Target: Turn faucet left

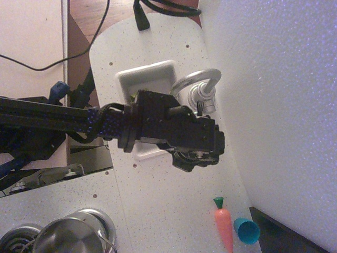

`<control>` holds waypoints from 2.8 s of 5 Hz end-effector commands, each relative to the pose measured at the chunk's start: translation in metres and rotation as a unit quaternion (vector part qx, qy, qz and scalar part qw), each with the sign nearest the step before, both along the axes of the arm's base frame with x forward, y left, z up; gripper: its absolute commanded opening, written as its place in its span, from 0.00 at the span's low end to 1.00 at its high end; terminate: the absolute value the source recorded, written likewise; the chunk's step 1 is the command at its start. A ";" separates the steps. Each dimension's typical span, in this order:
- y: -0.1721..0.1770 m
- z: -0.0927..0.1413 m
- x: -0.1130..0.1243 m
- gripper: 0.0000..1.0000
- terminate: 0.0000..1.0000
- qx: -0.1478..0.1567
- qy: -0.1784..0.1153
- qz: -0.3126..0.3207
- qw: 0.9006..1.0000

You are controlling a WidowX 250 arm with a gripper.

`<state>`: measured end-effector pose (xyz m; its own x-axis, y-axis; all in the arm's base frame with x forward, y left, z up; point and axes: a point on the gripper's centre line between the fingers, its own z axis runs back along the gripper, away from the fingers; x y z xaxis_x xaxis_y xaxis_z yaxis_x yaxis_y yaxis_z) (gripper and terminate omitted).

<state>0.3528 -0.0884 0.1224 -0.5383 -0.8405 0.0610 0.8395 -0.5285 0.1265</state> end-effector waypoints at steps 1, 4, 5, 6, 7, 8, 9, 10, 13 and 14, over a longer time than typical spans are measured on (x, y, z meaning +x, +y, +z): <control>0.000 0.000 0.000 1.00 0.00 0.000 0.000 0.000 1.000; 0.069 0.009 0.015 1.00 0.00 -0.030 -0.050 0.075 0.995; 0.075 0.012 0.016 1.00 0.00 -0.051 -0.043 0.049 0.997; 0.089 0.026 0.019 1.00 0.00 -0.088 -0.042 0.020 0.995; 0.105 0.036 0.024 1.00 0.00 -0.101 0.000 -0.009 0.995; 0.116 0.034 0.030 1.00 0.00 -0.104 0.054 -0.014 0.993; 0.112 0.024 0.032 1.00 0.00 -0.101 0.087 -0.028 0.991; 0.103 0.022 0.037 1.00 0.00 -0.090 0.119 -0.054 0.987; 0.146 0.068 -0.013 1.00 0.00 0.075 0.076 -0.044 0.993; 0.145 0.082 -0.031 1.00 0.00 0.078 0.082 -0.056 0.992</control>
